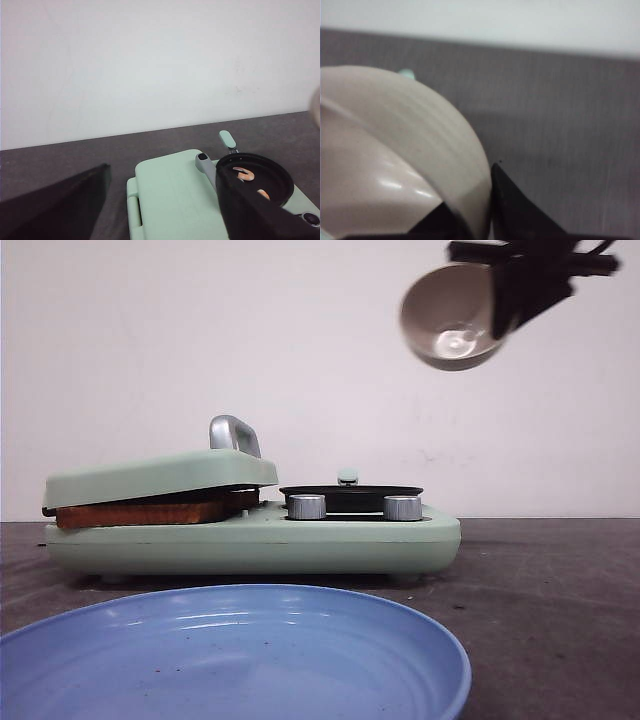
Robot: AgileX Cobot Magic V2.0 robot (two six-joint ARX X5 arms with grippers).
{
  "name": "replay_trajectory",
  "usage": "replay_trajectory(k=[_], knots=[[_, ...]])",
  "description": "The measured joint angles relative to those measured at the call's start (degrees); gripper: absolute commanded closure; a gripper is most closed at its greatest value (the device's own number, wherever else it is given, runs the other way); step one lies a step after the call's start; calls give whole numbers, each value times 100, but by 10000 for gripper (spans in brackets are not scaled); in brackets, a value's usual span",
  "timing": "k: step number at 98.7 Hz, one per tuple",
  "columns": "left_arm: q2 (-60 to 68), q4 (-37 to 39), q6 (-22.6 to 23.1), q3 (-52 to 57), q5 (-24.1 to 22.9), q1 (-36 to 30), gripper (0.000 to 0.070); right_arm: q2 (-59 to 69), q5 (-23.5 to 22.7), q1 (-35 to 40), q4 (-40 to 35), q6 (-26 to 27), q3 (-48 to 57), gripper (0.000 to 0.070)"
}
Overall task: Make breakfast with bread and shrimp
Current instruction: 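Carry the empty bowl back and lower it onto the table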
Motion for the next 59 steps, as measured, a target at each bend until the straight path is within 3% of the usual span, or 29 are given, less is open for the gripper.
replay_trajectory(k=[1,2,13,30,44,59], knots=[[0,0,-2,0,0,0,306,-20,-46,-37,-81,20,0,696],[0,2,-2,0,0,0,306,-98,-619,-503,-1056,140,2,696],[0,0,0,0,0,0,306,20,-1209,-855,-1670,92,0,696],[0,0,0,0,0,0,306,450,-1355,-1049,-1821,-13,0,696],[0,2,-2,0,0,0,306,1029,-1786,-1156,-1873,-15,2,696],[0,0,-2,0,0,0,307,1609,-1853,-1174,-1902,-57,0,696]])
